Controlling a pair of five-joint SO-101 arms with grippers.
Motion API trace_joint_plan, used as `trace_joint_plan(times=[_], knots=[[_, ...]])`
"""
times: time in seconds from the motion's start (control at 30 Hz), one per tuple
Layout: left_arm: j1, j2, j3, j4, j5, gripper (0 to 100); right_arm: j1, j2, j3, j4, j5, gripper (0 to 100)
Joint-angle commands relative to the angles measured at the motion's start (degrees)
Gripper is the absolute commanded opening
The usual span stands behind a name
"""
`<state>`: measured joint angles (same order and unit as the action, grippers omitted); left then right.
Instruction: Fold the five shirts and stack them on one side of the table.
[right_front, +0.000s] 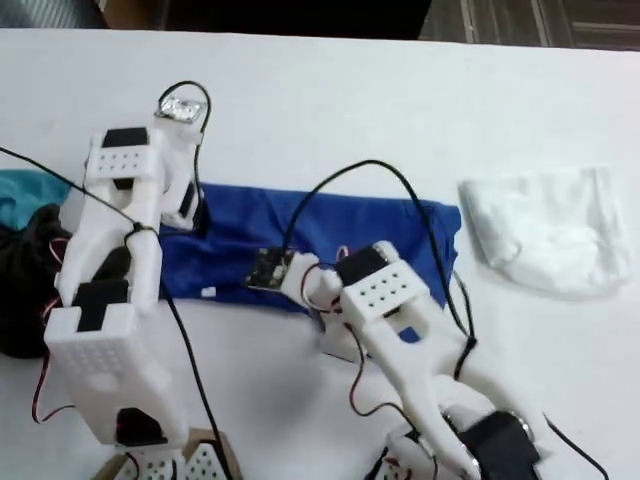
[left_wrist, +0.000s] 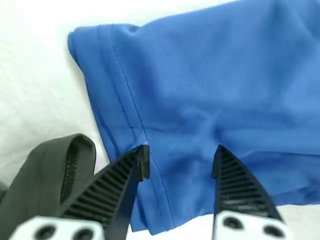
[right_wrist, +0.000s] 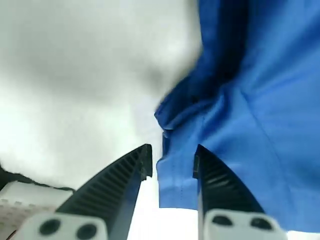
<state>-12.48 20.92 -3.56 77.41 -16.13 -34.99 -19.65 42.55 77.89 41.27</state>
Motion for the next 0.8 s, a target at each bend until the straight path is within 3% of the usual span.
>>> trace_joint_plan(times=[0.0,0.23,0.57,0.77], knots=[[1.4,-1.0,0.3,0.4,-0.3,23,0.0,-7.4,-4.0,2.8,-0.4,13.9],[9.9,-0.5,5.6,-1.8,-0.2,23,2.1,-10.3,1.0,2.9,-0.4,14.2],[4.0,2.5,8.6,-12.8,-0.5,23,2.2,-9.9,13.5,-7.4,-0.4,19.5],[1.6,8.0,1.0,-10.4,-0.2,23,2.2,-7.3,17.2,-12.7,-0.4,19.5]])
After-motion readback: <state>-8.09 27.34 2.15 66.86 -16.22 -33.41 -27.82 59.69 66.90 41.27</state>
